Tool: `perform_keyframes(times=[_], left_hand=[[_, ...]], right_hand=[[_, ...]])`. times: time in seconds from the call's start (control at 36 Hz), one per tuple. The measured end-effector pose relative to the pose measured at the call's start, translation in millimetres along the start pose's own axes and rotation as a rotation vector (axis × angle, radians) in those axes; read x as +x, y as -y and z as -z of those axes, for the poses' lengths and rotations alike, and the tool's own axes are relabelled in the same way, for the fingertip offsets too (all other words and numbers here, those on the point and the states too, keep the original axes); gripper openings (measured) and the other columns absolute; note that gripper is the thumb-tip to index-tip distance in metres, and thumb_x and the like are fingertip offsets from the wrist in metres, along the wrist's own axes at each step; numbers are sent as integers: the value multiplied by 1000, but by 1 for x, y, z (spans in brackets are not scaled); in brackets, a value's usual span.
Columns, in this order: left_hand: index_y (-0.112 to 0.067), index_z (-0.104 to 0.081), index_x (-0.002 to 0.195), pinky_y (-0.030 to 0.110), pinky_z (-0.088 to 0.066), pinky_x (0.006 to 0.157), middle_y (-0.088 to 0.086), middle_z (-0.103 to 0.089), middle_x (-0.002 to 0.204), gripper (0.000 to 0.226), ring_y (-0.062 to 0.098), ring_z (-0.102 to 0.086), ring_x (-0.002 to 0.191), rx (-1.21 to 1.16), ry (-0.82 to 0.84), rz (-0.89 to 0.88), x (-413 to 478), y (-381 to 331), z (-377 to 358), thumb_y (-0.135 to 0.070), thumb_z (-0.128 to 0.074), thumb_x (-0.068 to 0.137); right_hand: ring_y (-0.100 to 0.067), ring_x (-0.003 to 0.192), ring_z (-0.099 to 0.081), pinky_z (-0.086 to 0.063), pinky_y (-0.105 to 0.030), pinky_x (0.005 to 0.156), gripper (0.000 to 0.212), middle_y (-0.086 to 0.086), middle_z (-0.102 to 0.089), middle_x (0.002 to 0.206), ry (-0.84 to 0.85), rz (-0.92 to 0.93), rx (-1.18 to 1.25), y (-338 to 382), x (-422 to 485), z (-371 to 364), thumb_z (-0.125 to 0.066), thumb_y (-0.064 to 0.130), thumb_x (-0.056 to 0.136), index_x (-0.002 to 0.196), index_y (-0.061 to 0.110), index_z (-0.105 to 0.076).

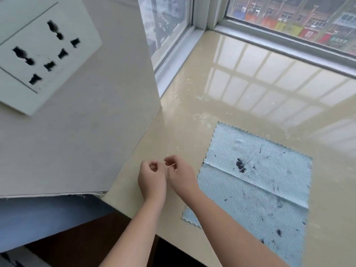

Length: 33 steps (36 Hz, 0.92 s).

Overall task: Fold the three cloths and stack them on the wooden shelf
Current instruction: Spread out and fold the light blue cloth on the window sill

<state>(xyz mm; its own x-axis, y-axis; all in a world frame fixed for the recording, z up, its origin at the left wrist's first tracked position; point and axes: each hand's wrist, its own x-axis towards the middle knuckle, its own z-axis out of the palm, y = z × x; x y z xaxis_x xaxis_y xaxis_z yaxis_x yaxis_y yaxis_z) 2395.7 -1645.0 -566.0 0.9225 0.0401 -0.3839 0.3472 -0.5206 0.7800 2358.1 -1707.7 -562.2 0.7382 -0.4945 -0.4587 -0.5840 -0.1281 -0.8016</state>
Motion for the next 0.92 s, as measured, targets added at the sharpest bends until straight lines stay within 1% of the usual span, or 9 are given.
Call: perform_keyframes(times=[0.14, 0.22, 0.33, 0.44, 0.58, 0.67, 0.72, 0.83, 0.92], left_hand=[[-15, -55, 88, 29, -41, 69, -3, -57, 85, 4, 19, -56, 81, 283, 217, -374, -31, -11, -41, -11, -55, 87], [-6, -60, 87, 33, -45, 68, 7, -59, 85, 11, 26, -58, 78, 421, 308, -708, -38, -12, -69, -10, -51, 82], [-7, -60, 82, 26, -36, 69, 7, -60, 84, 23, 25, -59, 72, 502, 392, -1008, -45, -21, -104, -17, -40, 74], [-4, -66, 84, 31, -51, 73, 12, -67, 95, 32, 27, -66, 87, 591, 469, -1207, -51, -31, -139, -15, -38, 75], [-1, -67, 92, 40, -50, 86, 18, -67, 105, 36, 33, -65, 101, 717, 594, -1298, -52, -30, -174, -8, -37, 75], [2, -68, 101, 52, -52, 82, 20, -66, 112, 41, 36, -63, 106, 816, 668, -1336, -54, -30, -193, -10, -36, 77], [1, -65, 111, 55, -48, 84, 18, -63, 120, 47, 35, -59, 113, 890, 715, -1341, -55, -33, -205, -16, -34, 80], [-9, -27, 146, 48, -8, 112, 5, -20, 154, 66, 21, -6, 142, 1001, 816, -1288, -45, -25, -214, -30, -8, 86], [-13, -30, 142, 53, -13, 106, -1, -25, 150, 54, 16, -17, 138, 992, 715, -1361, -40, -18, -213, -31, -21, 93]], right_hand=[[-18, 107, -49, -38, -22, 84, 28, -5, -52, 114, -282, 135, -226, -41, -6, 52, -45, 2, 89, 114, 6, -57], [-16, 107, -47, -33, -17, 81, 28, -4, -50, 116, -428, 65, -221, -64, -7, 88, -42, 4, 92, 117, 6, -54], [-17, 112, -44, -31, -19, 89, 29, -6, -48, 119, -598, -17, -188, -89, -5, 129, -41, 7, 93, 120, 4, -50], [-24, 124, -40, -29, -32, 105, 40, -11, -47, 130, -630, -55, -277, -109, -1, 157, -37, 14, 91, 127, 2, -47], [-22, 138, -26, -17, -35, 115, 52, -10, -36, 146, -622, -131, -291, -126, 8, 174, -29, 24, 91, 138, 4, -39], [-20, 143, -14, -8, -35, 117, 47, -5, -23, 154, -564, -156, -357, -136, 11, 176, -34, 19, 98, 144, 9, -29], [-20, 145, -8, -3, -41, 116, 51, -2, -16, 156, -510, -154, -441, -141, 14, 173, -21, 29, 98, 146, 12, -26], [-23, 144, -7, -6, -48, 113, 71, 3, -9, 155, -497, -106, -601, -152, 21, 176, -2, 39, 85, 147, 14, -25], [-17, 140, 5, 3, -44, 110, 67, 9, 0, 151, -476, -86, -667, -164, 22, 177, -4, 41, 87, 147, 18, -22]])
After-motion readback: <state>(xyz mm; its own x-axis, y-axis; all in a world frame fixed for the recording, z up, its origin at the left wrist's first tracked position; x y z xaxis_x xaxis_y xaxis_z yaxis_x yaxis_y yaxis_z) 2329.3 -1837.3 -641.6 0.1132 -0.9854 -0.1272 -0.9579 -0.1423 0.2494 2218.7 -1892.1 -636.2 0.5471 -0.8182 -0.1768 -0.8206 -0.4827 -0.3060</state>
